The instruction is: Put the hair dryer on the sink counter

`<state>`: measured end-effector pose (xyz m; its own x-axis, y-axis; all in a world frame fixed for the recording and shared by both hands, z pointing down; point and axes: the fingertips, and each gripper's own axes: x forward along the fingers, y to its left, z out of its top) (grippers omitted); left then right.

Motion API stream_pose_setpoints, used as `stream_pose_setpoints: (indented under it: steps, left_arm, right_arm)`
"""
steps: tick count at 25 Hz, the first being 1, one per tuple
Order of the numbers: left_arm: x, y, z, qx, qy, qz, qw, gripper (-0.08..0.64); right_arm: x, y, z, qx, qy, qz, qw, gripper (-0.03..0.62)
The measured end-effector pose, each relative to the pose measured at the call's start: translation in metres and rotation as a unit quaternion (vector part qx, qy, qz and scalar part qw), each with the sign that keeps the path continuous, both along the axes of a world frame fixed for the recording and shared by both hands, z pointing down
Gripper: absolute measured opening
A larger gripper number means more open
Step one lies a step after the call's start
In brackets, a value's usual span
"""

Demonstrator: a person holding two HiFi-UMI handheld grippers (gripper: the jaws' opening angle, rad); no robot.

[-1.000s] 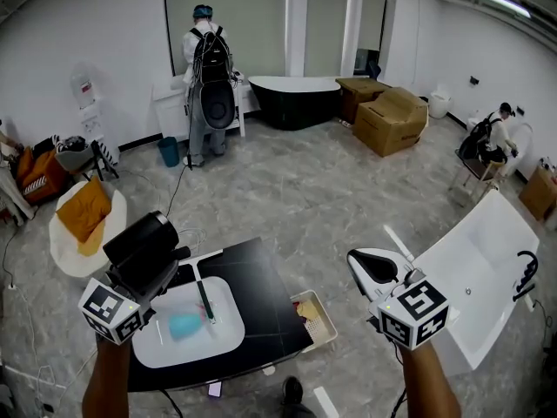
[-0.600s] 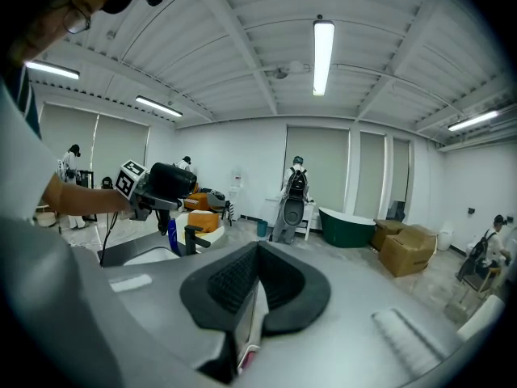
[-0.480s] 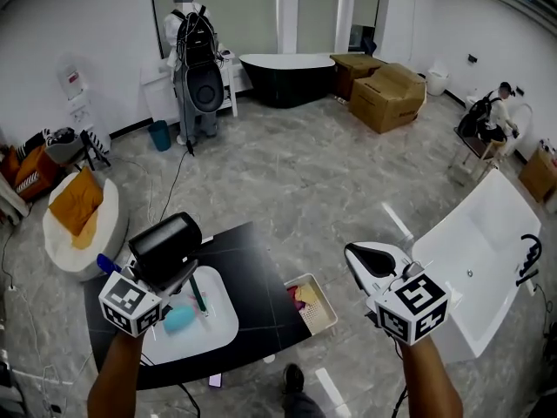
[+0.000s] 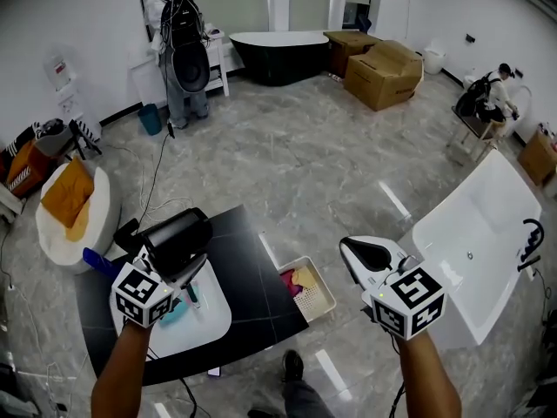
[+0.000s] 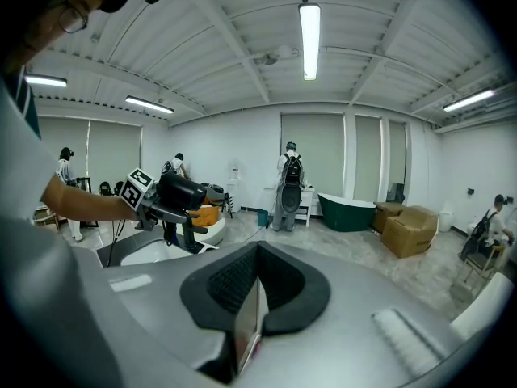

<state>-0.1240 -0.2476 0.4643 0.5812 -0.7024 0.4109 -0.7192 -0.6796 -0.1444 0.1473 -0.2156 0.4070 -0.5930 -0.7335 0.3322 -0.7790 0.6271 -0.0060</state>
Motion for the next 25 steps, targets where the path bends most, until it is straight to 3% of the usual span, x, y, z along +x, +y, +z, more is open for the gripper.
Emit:
stream_pose_setpoints:
  steps: [12,25]
  left_arm:
    - [0.033,-0.020,0.076,-0.047,-0.025,0.015,0.9985,0.245]
    - [0.044,-0.034,0.149,-0.085,-0.071,0.023,0.9936,0.245]
  right_arm:
    - [0.013,-0.011,0.052,-0.036,-0.002,0.004,0.999,0.011]
    - [0.021,-0.018,0.097,-0.067,-0.001,0.009,0.998,0.011]
